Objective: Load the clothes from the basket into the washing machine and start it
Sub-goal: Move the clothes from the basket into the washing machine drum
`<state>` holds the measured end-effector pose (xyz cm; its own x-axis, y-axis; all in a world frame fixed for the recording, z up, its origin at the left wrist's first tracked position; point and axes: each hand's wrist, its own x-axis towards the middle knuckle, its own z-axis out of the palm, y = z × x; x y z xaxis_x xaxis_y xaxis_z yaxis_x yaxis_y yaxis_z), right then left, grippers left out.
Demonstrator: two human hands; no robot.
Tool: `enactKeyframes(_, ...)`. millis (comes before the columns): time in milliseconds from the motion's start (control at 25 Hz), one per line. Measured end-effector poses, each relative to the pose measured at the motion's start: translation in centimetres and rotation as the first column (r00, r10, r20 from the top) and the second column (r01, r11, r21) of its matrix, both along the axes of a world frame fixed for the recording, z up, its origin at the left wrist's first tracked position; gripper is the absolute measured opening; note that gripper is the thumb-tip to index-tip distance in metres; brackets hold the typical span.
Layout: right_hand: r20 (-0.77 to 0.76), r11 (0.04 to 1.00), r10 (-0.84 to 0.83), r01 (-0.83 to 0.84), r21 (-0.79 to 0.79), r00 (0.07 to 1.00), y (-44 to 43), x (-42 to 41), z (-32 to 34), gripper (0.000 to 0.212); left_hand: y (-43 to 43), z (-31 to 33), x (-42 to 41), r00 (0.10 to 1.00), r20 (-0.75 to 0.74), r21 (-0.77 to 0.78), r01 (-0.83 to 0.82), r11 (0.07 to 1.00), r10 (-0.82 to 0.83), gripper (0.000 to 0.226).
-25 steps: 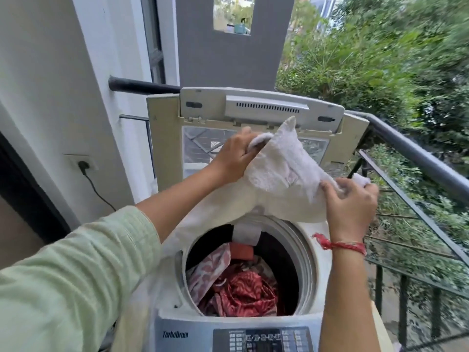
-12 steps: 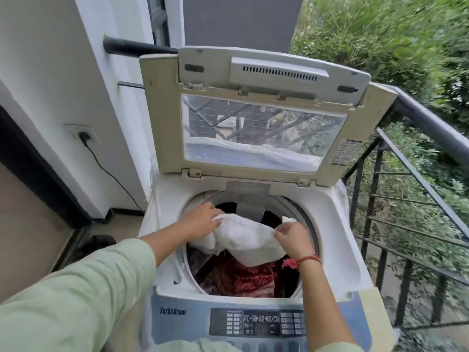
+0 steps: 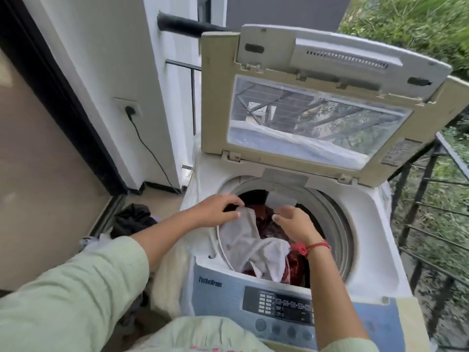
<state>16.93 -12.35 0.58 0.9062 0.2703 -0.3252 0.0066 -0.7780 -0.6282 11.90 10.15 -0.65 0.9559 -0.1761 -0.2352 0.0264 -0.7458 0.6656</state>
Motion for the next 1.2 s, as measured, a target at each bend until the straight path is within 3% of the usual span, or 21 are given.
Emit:
enactKeyframes(40, 0.055, 0.994, 0.001, -0.007, 0.108, 0.998, 1.8, -0.5, 1.1, 0.028, 1.4, 1.0, -1.1, 0.983, 0.136, -0.059, -0.116, 0.991, 0.124, 0.033)
enactKeyframes(120, 0.136, 0.947, 0.031, -0.073, 0.314, 0.990, 6.2, -2.1, 3.0, 0.022, 5.5, 2.0, -4.0, 0.846, 0.349, -0.164, -0.368, 0.915, 0.403, 0.034)
enactKeyframes(240, 0.158, 0.866, 0.200, -0.249, 0.433, 0.967, 13.6, -5.4, 4.1, 0.011, 12.3, 1.2, -9.4, 0.607, 0.428, -0.244, -0.636, 0.732, 0.670, 0.038)
enactKeyframes(360, 0.132, 0.811, 0.410, -0.428, 0.398, 0.902, 21.4, -8.4, 3.5, 0.011, 18.3, -1.8, -14.7, 0.496, 0.302, -0.172, -0.811, 0.558, 0.814, 0.026)
enactKeyframes(560, -0.011, 0.837, 0.520, -0.506, 0.209, 0.854, 33.8, -10.3, -3.4, 0.023, 26.1, -10.7, -19.9, 0.467, 0.076, -0.018, -0.883, 0.469, 0.881, 0.029)
enactKeyframes(680, -0.168, 0.920, 0.391, -0.379, 0.101, 0.905, 39.5, -11.7, -10.6, 0.031, 29.6, -16.4, -21.6, 0.478, -0.115, 0.089, -0.868, 0.488, 0.871, 0.033)
enactKeyframes(840, -0.426, 0.990, 0.084, -0.122, -0.063, 0.901, 41.5, -14.8, -22.1, 0.038, 32.5, -25.1, -23.5, 0.530, -0.386, 0.205, -0.749, 0.630, 0.755, 0.045)
enactKeyframes(920, -0.544, 0.983, -0.158, 0.080, -0.164, 0.824, 41.2, -16.7, -27.9, 0.048, 33.4, -30.2, -24.6, 0.503, -0.478, 0.242, -0.713, 0.658, 0.720, 0.062)
enactKeyframes(1000, -0.612, 0.908, -0.417, 0.285, -0.307, 0.672, 39.8, -18.7, -34.2, 0.063, 33.1, -34.8, -25.8, 0.487, -0.544, 0.281, -0.662, 0.695, 0.684, 0.086)
enactKeyframes(1080, -0.658, 0.842, -0.538, 0.306, -0.444, 0.526, 39.7, -19.9, -37.4, 0.065, 32.0, -39.0, -26.9, 0.498, -0.609, 0.286, -0.588, 0.757, 0.617, 0.099)
enactKeyframes(1160, -0.790, 0.843, -0.532, 0.277, -0.461, 0.304, 40.1, -21.0, -39.8, 0.027, 30.6, -42.0, -27.4, 0.524, -0.621, 0.250, -0.573, 0.781, 0.583, 0.084)
enactKeyframes(1200, -0.822, 0.843, -0.521, 0.289, -0.454, 0.229, 40.2, -21.5, -40.7, 0.024, 30.0, -43.2, -27.4, 0.531, -0.597, 0.223, -0.610, 0.761, 0.601, 0.066)
